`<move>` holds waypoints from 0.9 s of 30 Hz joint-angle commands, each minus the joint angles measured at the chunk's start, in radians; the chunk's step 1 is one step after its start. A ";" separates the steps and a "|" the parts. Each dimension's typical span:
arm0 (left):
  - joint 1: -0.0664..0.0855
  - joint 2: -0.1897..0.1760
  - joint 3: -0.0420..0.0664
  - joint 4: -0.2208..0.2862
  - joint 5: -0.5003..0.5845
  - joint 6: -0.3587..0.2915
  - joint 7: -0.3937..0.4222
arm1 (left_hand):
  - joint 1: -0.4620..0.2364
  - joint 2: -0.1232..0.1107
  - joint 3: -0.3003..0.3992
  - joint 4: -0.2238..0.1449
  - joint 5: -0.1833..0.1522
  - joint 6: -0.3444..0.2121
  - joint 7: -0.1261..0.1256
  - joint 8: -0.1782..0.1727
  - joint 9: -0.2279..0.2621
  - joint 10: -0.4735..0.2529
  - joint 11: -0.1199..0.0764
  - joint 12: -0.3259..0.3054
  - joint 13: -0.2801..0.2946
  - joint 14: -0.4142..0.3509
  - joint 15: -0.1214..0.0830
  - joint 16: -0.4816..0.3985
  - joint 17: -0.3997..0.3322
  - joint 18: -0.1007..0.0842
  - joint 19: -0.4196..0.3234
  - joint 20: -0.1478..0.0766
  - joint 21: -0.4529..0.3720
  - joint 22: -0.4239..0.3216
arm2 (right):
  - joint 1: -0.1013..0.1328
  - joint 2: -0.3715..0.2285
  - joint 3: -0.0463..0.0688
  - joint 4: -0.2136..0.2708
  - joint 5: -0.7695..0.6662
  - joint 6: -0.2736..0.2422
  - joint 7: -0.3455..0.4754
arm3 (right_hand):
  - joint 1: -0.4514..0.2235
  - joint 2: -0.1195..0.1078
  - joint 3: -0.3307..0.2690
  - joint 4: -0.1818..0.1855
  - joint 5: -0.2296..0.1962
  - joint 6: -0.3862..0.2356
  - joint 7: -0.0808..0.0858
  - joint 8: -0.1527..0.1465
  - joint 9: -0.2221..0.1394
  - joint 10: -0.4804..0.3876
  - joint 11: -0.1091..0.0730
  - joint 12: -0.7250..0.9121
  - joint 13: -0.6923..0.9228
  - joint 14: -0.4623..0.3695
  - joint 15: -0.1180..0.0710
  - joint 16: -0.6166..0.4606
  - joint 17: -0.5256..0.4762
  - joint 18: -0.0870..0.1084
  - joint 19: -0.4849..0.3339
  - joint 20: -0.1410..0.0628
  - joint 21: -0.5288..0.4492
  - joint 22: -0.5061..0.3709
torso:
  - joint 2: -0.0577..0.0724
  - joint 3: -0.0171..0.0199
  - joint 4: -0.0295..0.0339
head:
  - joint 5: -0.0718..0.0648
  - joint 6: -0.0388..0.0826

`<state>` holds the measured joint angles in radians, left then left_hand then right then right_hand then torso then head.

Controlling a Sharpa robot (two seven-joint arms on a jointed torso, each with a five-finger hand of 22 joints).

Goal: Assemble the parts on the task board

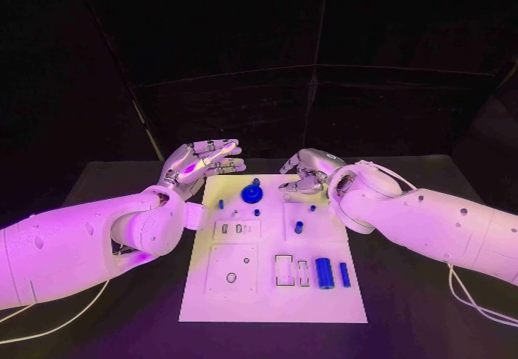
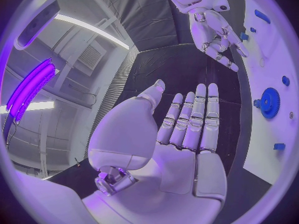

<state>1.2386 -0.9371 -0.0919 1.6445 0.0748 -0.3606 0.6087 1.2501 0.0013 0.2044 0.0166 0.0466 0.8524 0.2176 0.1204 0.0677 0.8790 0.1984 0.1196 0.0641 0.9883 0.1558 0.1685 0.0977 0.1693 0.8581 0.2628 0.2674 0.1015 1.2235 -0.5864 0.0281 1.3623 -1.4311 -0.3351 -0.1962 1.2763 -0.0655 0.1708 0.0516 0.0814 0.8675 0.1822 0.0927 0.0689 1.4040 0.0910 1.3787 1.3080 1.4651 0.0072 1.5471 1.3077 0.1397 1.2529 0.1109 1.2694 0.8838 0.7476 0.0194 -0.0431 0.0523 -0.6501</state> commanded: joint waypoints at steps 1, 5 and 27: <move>0.002 -0.001 0.001 -0.002 -0.007 0.011 0.010 | 0.006 0.002 0.000 -0.005 0.004 0.002 0.025 -0.005 -0.001 0.004 0.003 -0.005 0.000 0.008 0.001 -0.005 -0.002 0.013 0.008 0.001 0.002 -0.001 | 0.002 -0.029 0.000 0.029 0.062 -0.039 0.041 | 0.001 0.008 -0.006 0.000 0.009 -0.003 -0.001 -0.005 0.001 -0.003 0.002 -0.002 0.028 0.093 0.008 0.003 0.207 -0.015 -0.001 0.009 -0.006 0.000 | -0.002 0.0029 -0.0036 | 0.000 0.000; 0.002 -0.002 0.001 -0.006 -0.007 0.013 0.011 | 0.004 0.003 -0.002 -0.005 0.004 0.002 0.025 -0.005 -0.001 0.004 0.003 -0.006 0.000 0.007 0.001 -0.007 -0.002 0.013 0.008 0.001 0.001 -0.002 | 0.002 -0.083 0.000 0.043 0.099 -0.033 0.070 | 0.009 0.010 -0.008 -0.002 0.016 0.004 -0.003 -0.002 0.002 -0.002 0.000 0.000 0.030 0.093 0.007 0.003 0.207 -0.015 -0.001 0.008 -0.006 0.000 | -0.002 0.0006 -0.0030 | -0.005 0.001; 0.001 0.011 0.000 -0.029 -0.007 0.016 0.012 | 0.004 0.003 -0.002 -0.005 0.004 0.002 0.025 -0.005 -0.001 0.005 0.003 -0.006 0.000 0.007 0.001 -0.007 -0.002 0.013 0.008 0.001 0.001 -0.002 | -0.008 -0.229 -0.001 -0.066 0.331 0.049 0.374 | 0.051 -0.002 -0.031 -0.032 0.094 -0.002 -0.001 -0.009 0.001 -0.018 0.001 -0.016 0.013 0.091 0.007 -0.001 0.199 -0.010 -0.017 0.008 -0.022 -0.031 | 0.002 0.0050 -0.0010 | -0.042 0.004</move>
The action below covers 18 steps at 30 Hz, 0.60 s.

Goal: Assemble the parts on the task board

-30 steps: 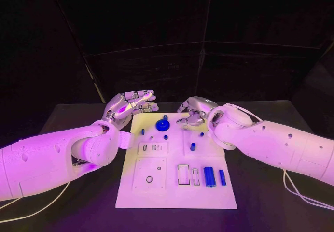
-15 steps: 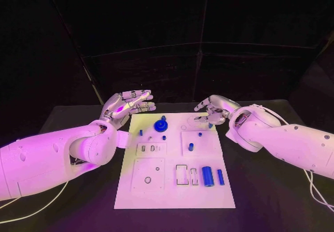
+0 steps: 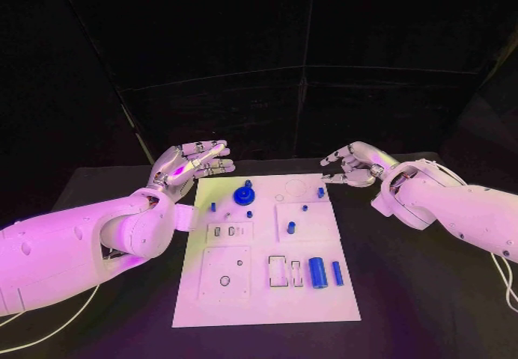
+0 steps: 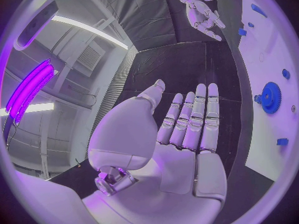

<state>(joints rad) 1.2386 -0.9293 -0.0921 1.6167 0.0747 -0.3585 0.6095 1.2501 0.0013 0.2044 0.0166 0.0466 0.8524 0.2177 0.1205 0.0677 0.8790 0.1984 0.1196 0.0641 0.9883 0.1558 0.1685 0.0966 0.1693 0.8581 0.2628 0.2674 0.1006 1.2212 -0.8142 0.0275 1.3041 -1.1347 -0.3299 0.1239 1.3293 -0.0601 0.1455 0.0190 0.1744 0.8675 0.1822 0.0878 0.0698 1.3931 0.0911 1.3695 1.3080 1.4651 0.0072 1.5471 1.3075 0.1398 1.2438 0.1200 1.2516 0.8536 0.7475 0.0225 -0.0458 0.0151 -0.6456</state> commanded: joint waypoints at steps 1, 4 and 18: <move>0.001 0.004 0.001 -0.002 -0.007 0.014 0.011 | 0.004 0.003 -0.002 -0.005 0.004 0.002 0.025 -0.005 -0.001 0.005 0.003 -0.006 0.000 0.007 0.001 -0.007 -0.001 0.013 0.008 0.001 0.001 -0.001 | -0.009 -0.001 0.000 -0.012 0.034 0.047 0.055 | -0.002 -0.008 -0.006 0.000 0.001 -0.002 -0.001 -0.004 0.000 -0.007 0.001 -0.006 0.014 0.091 0.007 -0.001 0.199 -0.010 -0.008 -0.001 -0.004 -0.001 | 0.001 0.0005 0.0016 | -0.004 -0.002; 0.001 0.007 0.001 -0.004 -0.007 0.015 0.010 | 0.004 0.003 -0.002 -0.005 0.004 0.002 0.025 -0.005 -0.001 0.005 0.003 -0.006 0.000 0.007 0.001 -0.007 -0.001 0.013 0.008 0.001 0.001 -0.001 | -0.017 0.005 0.000 -0.031 0.032 0.054 0.056 | -0.002 -0.008 -0.006 0.000 0.001 -0.003 -0.001 -0.005 0.000 -0.008 0.001 -0.007 0.012 0.091 0.007 -0.001 0.199 -0.010 -0.008 -0.001 -0.004 -0.002 | 0.001 0.0007 0.0005 | -0.002 -0.003; 0.001 0.017 0.000 -0.014 -0.007 0.012 0.009 | 0.005 0.003 -0.002 -0.006 0.004 0.002 0.024 -0.005 -0.001 0.006 0.003 -0.006 0.000 0.007 0.001 -0.007 -0.001 0.013 0.008 0.001 0.001 -0.002 | -0.031 0.040 0.000 -0.106 -0.016 0.103 0.045 | 0.013 -0.005 -0.010 -0.010 0.001 -0.010 0.000 -0.009 -0.001 -0.009 0.002 -0.008 0.012 0.090 0.007 -0.002 0.198 -0.010 -0.010 -0.001 -0.006 -0.005 | 0.002 0.0003 0.0030 | -0.002 -0.011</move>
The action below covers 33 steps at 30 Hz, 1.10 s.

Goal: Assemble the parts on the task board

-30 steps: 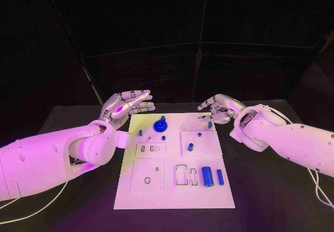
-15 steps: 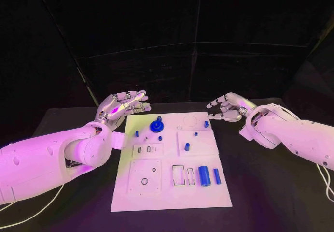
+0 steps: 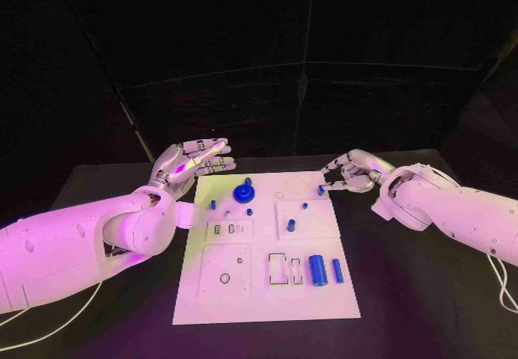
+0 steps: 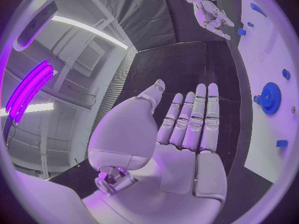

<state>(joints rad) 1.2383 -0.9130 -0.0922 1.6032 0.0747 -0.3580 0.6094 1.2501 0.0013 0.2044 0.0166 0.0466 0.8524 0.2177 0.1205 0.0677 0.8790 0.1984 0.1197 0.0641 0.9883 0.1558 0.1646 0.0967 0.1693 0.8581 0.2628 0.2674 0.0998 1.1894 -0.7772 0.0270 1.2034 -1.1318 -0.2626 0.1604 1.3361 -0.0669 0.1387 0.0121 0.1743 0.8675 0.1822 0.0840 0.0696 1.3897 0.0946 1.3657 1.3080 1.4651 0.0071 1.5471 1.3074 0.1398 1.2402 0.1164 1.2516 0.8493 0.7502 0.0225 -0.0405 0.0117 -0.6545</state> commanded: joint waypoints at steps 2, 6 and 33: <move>0.001 0.001 0.001 -0.001 -0.007 0.012 0.010 | 0.005 0.003 -0.002 -0.006 0.004 0.002 0.024 -0.005 -0.001 0.006 0.003 -0.006 0.000 0.007 0.001 -0.004 -0.001 0.013 0.008 0.001 0.001 -0.001 | -0.002 0.008 0.000 -0.012 -0.023 0.040 0.006 | 0.006 0.002 -0.003 -0.003 0.001 -0.010 0.000 -0.005 -0.001 -0.006 -0.002 -0.004 0.012 0.090 0.008 -0.002 0.198 -0.010 -0.006 0.003 -0.006 -0.001 | -0.001 0.0000 -0.0039 | 0.000 -0.002; 0.001 0.003 0.001 -0.002 -0.007 0.013 0.010 | 0.005 0.003 -0.002 -0.006 0.004 0.002 0.024 -0.005 -0.001 0.006 0.003 -0.006 0.000 0.007 0.001 -0.004 -0.001 0.013 0.008 0.001 0.001 -0.001 | -0.006 0.016 0.000 -0.023 -0.034 0.052 -0.001 | 0.007 0.001 -0.004 -0.004 0.001 -0.011 0.000 -0.005 -0.001 -0.006 -0.002 -0.004 0.011 0.090 0.008 -0.002 0.197 -0.010 -0.006 0.003 -0.006 -0.001 | -0.001 0.0001 -0.0028 | -0.003 -0.004; 0.001 0.011 0.001 -0.013 -0.007 0.014 0.009 | 0.005 0.003 -0.002 -0.006 0.004 0.002 0.024 -0.005 -0.001 0.006 0.003 -0.006 0.000 0.007 0.001 -0.004 -0.001 0.013 0.008 0.001 0.001 -0.001 | -0.028 0.056 0.001 -0.064 -0.061 0.076 -0.013 | 0.022 0.057 0.006 -0.011 -0.017 0.065 -0.013 0.035 0.010 0.008 -0.014 0.011 0.028 0.091 -0.001 -0.001 0.202 -0.011 -0.002 -0.004 -0.002 0.006 | -0.001 0.0013 -0.0021 | -0.003 -0.008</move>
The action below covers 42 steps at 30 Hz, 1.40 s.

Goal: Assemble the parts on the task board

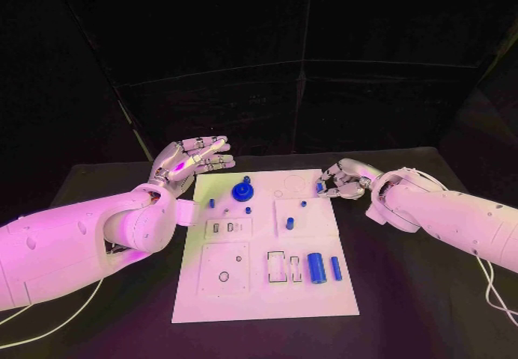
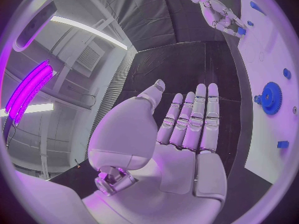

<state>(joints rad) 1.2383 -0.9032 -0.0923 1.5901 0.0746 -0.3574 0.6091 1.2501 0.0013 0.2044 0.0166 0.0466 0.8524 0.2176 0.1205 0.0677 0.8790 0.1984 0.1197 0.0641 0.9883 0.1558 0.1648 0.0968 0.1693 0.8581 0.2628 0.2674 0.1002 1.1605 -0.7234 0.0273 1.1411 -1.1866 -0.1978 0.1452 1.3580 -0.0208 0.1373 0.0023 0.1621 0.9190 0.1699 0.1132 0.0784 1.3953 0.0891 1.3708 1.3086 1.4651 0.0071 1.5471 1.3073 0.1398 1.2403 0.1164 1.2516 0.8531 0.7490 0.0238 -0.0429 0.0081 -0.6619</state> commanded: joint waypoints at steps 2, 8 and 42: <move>0.001 0.001 0.001 0.000 -0.006 0.014 0.009 | 0.005 0.003 -0.002 -0.006 0.004 0.002 0.024 -0.005 -0.001 0.006 0.003 -0.006 0.000 0.007 0.001 -0.004 -0.001 0.013 0.008 0.001 0.001 -0.001 | 0.000 0.004 0.000 -0.003 -0.007 0.011 0.003 | 0.001 0.019 0.012 -0.002 -0.007 0.025 -0.003 0.011 0.002 0.005 -0.010 0.008 0.029 0.092 -0.003 -0.001 0.203 -0.011 -0.002 -0.006 -0.001 0.002 | 0.000 -0.0003 0.0006 | 0.000 -0.001; 0.001 0.001 0.001 0.000 -0.006 0.014 0.008 | 0.005 0.003 -0.002 -0.006 0.004 0.002 0.024 -0.005 -0.001 0.006 0.003 -0.006 0.000 0.007 0.001 -0.004 -0.001 0.013 0.008 0.001 0.001 -0.001 | -0.001 0.009 0.000 -0.007 -0.007 0.012 0.003 | 0.003 0.034 0.024 -0.004 -0.012 0.048 -0.010 0.019 0.002 0.010 -0.016 0.012 0.035 0.092 -0.008 0.000 0.204 -0.011 0.000 -0.010 0.001 0.005 | 0.000 0.0003 0.0006 | 0.001 -0.001; 0.002 -0.007 0.001 -0.018 0.003 0.018 0.004 | 0.006 0.005 -0.002 -0.009 0.004 0.004 0.024 -0.006 -0.001 0.007 0.002 -0.006 0.000 0.008 0.001 -0.005 -0.002 0.013 0.008 0.001 0.000 -0.003 | 0.002 -0.008 0.001 0.242 -0.013 -0.222 -0.142 | -0.013 0.056 0.068 -0.010 -0.013 0.115 -0.038 0.044 0.005 0.023 -0.042 0.020 0.047 0.095 -0.032 0.004 0.215 -0.014 0.010 -0.034 0.008 0.015 | -0.011 -0.0111 0.0016 | 0.011 -0.007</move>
<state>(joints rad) 1.2388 -0.9112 -0.0923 1.5725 0.0763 -0.3545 0.6079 1.2501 0.0013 0.2014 0.0136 0.0466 0.8524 0.2176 0.1205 0.0677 0.8790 0.1984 0.1198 0.0641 0.9883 0.1558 0.1654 0.0959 0.1693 0.8581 0.2628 0.2674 0.0984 1.1602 -0.7389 0.0283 1.3683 -1.1736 -0.3845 0.0749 1.3631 0.0392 0.2044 -0.0146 0.1478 1.0271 0.1444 0.1586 0.0799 1.4183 0.0517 1.3905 1.3088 1.4650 -0.0182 1.5471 1.3080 0.1399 1.2526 0.0889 1.2578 0.8687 0.7407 0.0167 -0.0437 0.0174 -0.6683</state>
